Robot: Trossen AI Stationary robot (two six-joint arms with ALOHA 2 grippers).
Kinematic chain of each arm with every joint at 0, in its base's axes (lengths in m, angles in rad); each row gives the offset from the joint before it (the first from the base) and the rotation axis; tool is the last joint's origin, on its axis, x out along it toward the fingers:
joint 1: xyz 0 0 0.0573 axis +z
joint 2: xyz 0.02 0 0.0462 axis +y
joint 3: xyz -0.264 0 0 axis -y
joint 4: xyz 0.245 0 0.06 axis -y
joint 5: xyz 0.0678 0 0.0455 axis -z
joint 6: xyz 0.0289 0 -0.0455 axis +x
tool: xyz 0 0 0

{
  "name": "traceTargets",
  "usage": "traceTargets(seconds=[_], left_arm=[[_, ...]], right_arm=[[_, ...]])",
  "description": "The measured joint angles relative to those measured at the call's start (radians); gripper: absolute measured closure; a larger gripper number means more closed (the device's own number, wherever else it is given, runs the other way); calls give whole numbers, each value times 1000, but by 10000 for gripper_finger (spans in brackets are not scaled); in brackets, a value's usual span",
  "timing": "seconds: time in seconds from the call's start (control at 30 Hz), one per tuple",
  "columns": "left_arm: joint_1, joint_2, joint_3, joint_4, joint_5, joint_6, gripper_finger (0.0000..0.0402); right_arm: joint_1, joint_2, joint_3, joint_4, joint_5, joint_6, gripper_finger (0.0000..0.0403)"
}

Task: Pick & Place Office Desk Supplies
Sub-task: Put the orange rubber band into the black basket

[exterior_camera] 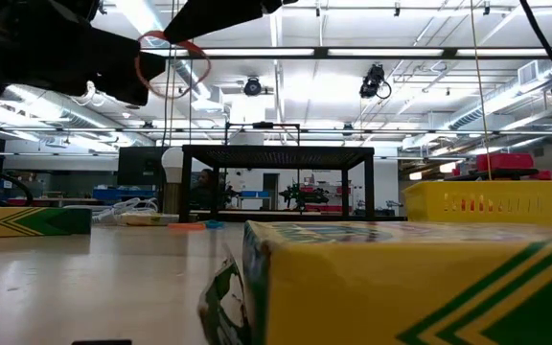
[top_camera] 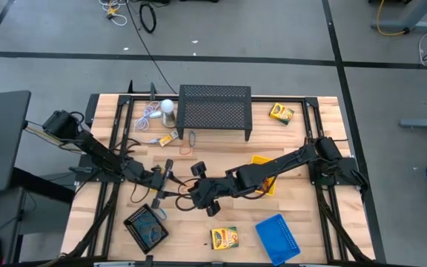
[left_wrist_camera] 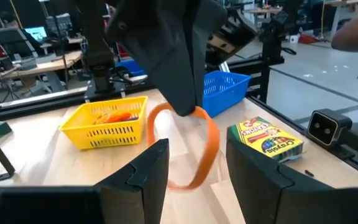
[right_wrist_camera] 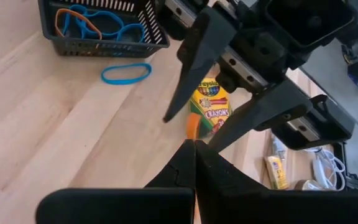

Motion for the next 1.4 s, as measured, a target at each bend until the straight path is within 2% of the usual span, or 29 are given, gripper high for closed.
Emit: traceTargets(seconds=[0.27,0.4,0.53,0.57,0.67,0.8,0.93,1.1,1.23,1.4], left_arm=[[-11,0,24,-19,-7,20,243],[-10,0,24,-28,-13,29,289],[-11,0,24,-30,-13,61,377],[-11,0,24,-30,-13,67,388],[-24,0,24,-31,-32,80,396],[-68,-1,24,-79,-36,66,398],[-120,-27,24,-196,-32,-26,398],[-200,-83,40,-385,-3,-167,399],[-270,-126,136,-671,42,-287,400],[-354,-130,322,-1065,130,-446,400]], right_arm=[[-4,0,0,10,0,-9,403],[-4,0,0,10,0,-9,403],[-3,0,0,10,0,-8,403],[-3,0,0,10,0,-8,403],[-3,-1,0,2,-18,-8,399],[-3,-1,0,-37,-101,7,375],[-3,-1,0,-97,-148,35,337],[-1,-1,0,-151,-154,40,284],[-1,-1,0,-176,-154,59,256],[-5,-1,0,-184,-154,74,248]])
